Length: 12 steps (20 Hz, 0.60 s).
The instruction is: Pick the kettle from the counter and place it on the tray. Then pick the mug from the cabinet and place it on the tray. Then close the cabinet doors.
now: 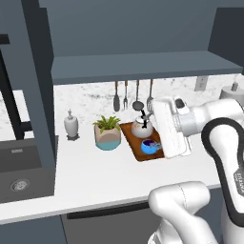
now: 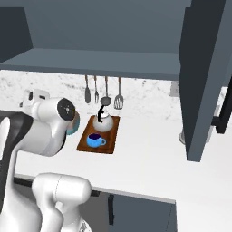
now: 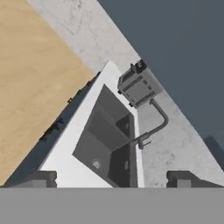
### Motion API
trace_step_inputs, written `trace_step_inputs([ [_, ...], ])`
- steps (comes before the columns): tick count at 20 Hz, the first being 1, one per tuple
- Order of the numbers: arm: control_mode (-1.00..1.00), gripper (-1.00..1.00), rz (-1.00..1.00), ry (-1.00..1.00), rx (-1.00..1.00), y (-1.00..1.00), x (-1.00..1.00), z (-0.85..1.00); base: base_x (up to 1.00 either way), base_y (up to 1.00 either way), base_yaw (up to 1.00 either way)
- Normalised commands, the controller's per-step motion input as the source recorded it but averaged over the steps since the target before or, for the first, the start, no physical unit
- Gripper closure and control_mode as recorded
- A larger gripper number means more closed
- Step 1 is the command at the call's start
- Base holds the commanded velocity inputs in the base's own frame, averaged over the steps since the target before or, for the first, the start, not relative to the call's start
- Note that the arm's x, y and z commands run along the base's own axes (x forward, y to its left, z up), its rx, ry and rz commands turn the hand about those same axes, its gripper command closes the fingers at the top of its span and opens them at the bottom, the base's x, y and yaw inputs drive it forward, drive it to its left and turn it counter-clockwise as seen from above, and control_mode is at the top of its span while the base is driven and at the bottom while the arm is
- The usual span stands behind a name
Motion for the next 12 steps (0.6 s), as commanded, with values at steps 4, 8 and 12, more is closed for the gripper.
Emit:
trace_step_inputs([
  [4,-1.00,-1.00,0.18,-0.22,-0.13,0.74,-0.39,0.17,0.00,0.00,0.00],
  [8,-1.00,-1.00,0.17,-0.05,-0.05,0.73,-0.42,0.16,0.00,0.00,0.00],
  [12,-1.00,-1.00,0.18,-0.12,0.00,0.62,-0.45,0.23,0.00,0.00,0.00],
])
